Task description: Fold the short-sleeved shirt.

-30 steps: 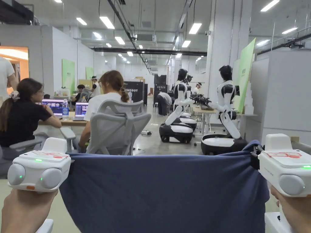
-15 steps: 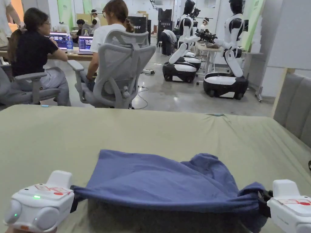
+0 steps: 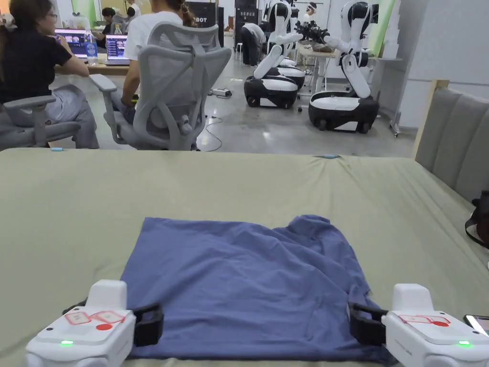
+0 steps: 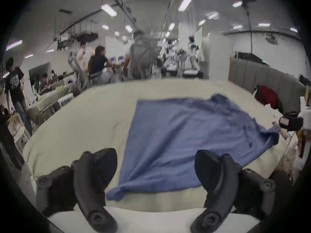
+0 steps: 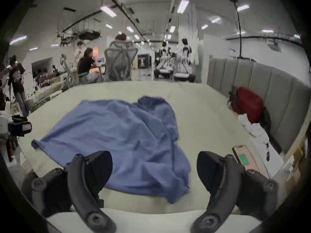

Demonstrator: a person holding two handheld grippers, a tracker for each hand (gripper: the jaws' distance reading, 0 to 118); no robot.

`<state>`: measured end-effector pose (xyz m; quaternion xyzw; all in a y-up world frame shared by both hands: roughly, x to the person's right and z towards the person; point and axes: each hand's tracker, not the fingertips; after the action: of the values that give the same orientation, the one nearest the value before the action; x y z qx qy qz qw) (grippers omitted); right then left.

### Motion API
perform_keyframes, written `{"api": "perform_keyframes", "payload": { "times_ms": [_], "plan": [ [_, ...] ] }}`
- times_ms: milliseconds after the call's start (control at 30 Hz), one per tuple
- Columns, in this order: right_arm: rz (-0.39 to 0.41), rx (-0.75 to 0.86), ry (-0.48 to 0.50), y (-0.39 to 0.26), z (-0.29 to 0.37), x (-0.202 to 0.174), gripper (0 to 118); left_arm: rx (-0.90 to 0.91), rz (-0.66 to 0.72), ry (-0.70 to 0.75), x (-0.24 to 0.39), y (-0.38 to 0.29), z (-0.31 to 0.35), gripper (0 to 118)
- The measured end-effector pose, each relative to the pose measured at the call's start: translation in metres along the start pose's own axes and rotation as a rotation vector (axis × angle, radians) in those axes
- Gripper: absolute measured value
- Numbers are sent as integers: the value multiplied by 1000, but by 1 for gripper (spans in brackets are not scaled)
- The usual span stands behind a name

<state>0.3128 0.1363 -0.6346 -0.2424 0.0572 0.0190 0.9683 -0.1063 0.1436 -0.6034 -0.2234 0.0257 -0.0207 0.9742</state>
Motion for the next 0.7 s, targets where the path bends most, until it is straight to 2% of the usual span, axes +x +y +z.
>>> {"api": "perform_keyframes", "payload": {
  "times_ms": [100, 133, 167, 200, 233, 267, 367, 433, 600, 700],
  "plan": [
    [25, 46, -11, -3, 5, -30, 104, 104, -21, 18, 33, 0, 4, 89],
    [35, 85, 15, -4, 9, -38, 95, 121, -25, 15, 39, 0, 5, 81],
    [37, 113, 39, -5, 11, -44, 76, 135, -34, 10, 45, -1, 6, 67],
    [39, 130, 24, -7, 13, -52, 44, 146, -50, 10, 51, -3, 7, 47],
    [56, 156, 1, -9, 13, -59, 0, 149, -80, 13, 55, -6, 7, 11],
    [90, 179, -23, -11, 16, -64, 0, 151, -102, 21, 57, -8, 7, 0],
    [83, 129, 53, -15, 9, -72, 0, 96, -92, -17, 49, -11, 12, 0],
    [89, 111, 48, -20, 4, -76, 0, 57, -78, 5, 32, -21, 15, 0],
    [72, 63, 61, -33, 0, -77, 0, -266, 104, 38, -43, -56, 9, 0],
    [68, 39, 69, -38, -5, -75, 0, -275, 153, 50, -72, -66, 12, 0]
  ]
}}
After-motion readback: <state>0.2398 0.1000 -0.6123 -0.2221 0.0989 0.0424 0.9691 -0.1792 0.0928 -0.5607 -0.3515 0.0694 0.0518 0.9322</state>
